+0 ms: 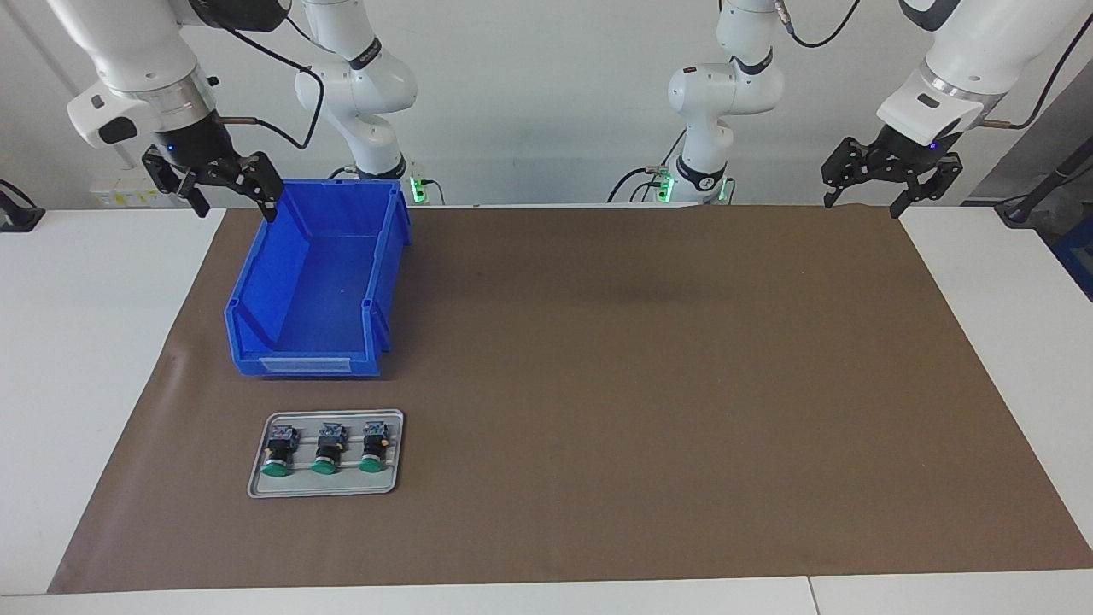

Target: Place and press button with both arms

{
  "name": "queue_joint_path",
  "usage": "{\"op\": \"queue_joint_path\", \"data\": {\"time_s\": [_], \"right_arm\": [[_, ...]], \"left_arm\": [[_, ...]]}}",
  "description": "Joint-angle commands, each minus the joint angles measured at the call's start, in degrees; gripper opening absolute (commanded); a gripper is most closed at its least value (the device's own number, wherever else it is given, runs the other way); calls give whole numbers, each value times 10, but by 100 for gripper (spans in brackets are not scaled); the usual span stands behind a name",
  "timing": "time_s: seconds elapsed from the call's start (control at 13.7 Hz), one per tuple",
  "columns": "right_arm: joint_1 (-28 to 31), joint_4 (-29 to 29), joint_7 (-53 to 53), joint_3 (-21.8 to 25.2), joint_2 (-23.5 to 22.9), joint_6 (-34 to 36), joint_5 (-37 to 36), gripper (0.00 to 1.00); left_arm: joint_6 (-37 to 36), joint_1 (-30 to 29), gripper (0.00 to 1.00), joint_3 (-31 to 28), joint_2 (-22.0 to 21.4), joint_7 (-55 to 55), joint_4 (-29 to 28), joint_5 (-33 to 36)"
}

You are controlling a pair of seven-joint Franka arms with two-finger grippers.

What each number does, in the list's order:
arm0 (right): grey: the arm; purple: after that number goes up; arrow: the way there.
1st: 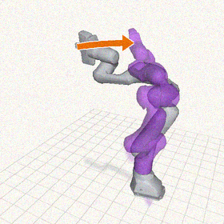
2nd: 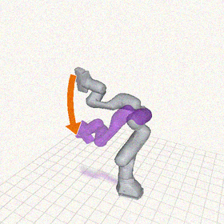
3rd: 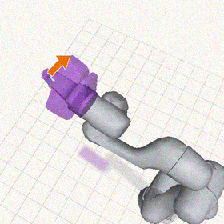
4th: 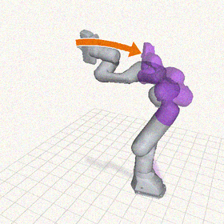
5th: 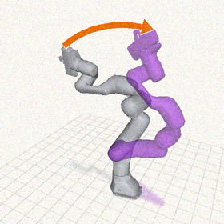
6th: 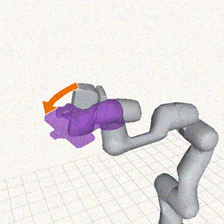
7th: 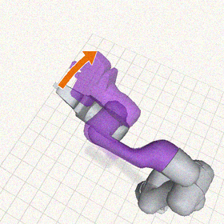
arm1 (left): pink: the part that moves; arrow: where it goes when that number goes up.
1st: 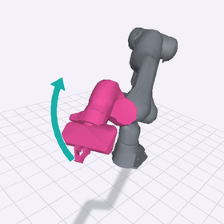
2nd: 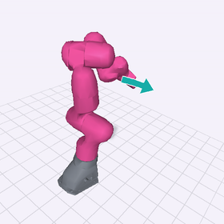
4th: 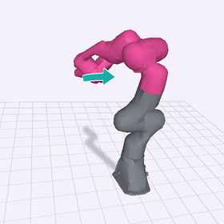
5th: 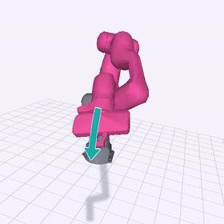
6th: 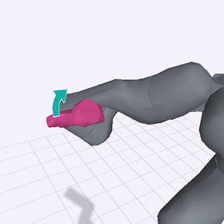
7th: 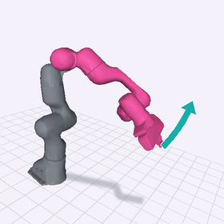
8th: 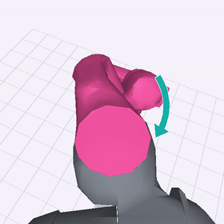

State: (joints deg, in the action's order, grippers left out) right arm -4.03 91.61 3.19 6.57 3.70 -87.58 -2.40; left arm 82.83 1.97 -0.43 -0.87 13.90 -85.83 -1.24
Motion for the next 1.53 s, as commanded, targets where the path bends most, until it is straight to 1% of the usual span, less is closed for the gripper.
{"op": "queue_joint_path", "data": {"time_s": [0.0,0.8,0.95,1.17,1.31,1.46], "right_arm": [[1,6,5,-2,3,-7,-12,100],[5,15,7,-2,6,-15,-10,100],[9,15,3,-2,-1,-29,-10,100],[9,17,1,-1,-27,-78,-3,100],[8,53,-1,-2,-50,-153,-2,100],[5,55,-10,-2,-100,-224,-1,100]], "left_arm": [[11,1,100,-2,-16,3,-20,6],[11,1,100,-2,-16,3,-20,6],[11,1,100,-2,-16,3,-20,6],[11,1,100,-2,-16,3,-20,5],[11,1,100,-2,-16,3,-20,5],[11,1,100,-2,-16,3,-20,6]]}}
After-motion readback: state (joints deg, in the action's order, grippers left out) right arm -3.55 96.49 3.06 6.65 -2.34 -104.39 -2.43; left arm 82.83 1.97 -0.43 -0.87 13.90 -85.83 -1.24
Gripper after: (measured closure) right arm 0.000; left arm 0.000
